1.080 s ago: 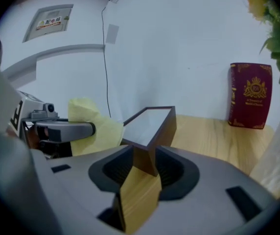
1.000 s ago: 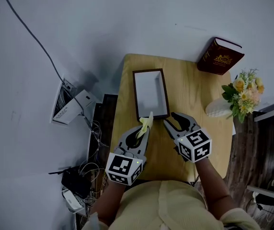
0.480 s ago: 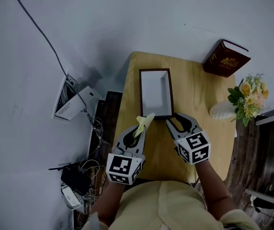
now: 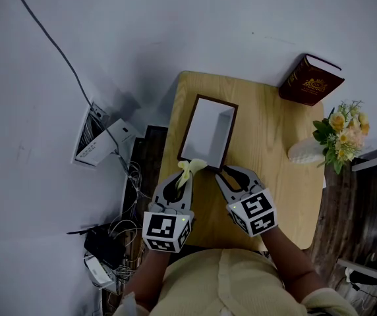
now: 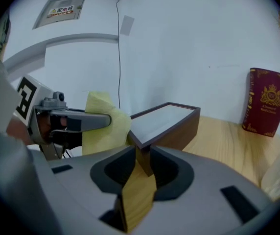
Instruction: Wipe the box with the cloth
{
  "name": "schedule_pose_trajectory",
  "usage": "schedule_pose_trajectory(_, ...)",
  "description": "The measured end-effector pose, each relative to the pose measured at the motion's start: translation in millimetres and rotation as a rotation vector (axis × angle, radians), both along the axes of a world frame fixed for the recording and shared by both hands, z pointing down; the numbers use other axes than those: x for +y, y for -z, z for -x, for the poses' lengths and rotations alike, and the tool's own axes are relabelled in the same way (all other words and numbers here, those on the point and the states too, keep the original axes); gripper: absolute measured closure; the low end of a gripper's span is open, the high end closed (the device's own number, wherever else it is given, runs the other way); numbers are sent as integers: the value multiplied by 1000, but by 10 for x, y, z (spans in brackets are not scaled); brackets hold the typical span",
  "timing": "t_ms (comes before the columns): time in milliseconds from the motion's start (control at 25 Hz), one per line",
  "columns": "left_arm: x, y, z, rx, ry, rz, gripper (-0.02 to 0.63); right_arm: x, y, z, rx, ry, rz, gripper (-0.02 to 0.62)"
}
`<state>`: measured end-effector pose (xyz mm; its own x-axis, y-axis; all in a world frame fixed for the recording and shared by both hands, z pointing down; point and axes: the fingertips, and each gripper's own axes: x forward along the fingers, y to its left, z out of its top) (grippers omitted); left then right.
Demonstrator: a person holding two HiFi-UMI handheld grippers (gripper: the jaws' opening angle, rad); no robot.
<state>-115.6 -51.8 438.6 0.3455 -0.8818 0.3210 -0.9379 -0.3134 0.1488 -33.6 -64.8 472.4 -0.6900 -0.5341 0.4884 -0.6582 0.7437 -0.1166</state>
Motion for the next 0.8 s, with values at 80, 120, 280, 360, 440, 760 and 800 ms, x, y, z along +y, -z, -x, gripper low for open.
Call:
schedule_pose_trajectory(80,4,-6,62,-3,18,2,578,48,0,75,1,19,-5,497)
schedule_pose_trajectory(120,6,-8,92,-4,26,2,578,71,1,113,-2,28,-6,500)
schedule_pose_trajectory(280,9,-9,194,-10,51,4,578,166,7,291,-11,79,2,502)
schedule_pose_trajectory(360,14,-7,232,-13,61,5,577,220,20,409,-16,113,5,502)
schedule_pose_trajectory(440,17,-4,263,-17,69,5,577,268,40,540,-27,146,5,502)
schedule_pose_trajectory(760,33,-12,359,-30,89,11,578,349,51,874,-36,241,-1,502)
schedule_pose_trajectory(800,33,-13,367,-31,90,12,578,347,53,883,-36,246,0,502)
